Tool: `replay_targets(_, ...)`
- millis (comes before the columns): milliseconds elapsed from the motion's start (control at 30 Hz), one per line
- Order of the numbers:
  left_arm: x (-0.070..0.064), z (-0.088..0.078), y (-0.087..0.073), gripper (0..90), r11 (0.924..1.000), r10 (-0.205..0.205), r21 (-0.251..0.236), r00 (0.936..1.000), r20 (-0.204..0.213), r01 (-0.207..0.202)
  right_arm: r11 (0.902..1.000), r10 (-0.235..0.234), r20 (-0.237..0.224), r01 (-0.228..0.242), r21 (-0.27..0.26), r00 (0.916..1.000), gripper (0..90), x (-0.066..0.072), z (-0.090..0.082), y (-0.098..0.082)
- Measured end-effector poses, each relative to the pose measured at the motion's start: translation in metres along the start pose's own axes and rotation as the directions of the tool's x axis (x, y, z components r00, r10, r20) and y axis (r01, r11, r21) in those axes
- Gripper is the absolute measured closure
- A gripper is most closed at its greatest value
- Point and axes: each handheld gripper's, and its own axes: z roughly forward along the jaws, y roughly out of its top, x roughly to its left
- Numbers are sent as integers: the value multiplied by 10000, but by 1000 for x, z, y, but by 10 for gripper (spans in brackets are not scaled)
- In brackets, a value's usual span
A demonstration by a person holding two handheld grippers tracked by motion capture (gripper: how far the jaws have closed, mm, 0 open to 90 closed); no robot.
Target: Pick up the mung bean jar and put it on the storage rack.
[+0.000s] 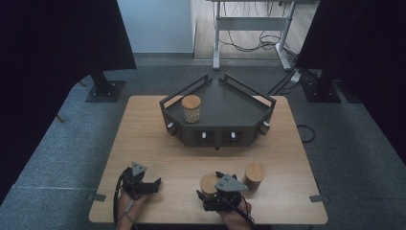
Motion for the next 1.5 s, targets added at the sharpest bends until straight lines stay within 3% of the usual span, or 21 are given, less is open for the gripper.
replay_targets(367,0,0,0,31,10000,23,16,10000,2,-23,9993,12,52,-14,384,10000,96,-2,7,-8)
replay_targets(600,0,0,0,31,10000,24,15,10000,3,-24,9967,-14,111,5,807,9999,195,-5,9,-13)
replay_targets(633,0,0,0,31,10000,26,17,10000,3,-26,9971,30,226,-48,764,9997,232,-5,8,-13)
replay_targets(800,0,0,0,31,10000,24,18,10000,3,-24,9970,-15,426,-18,770,9991,241,-3,7,-13)
replay_targets(1500,0,0,0,30,10000,26,18,10000,4,-26,9977,65,520,-100,665,9986,242,-1,4,-9)
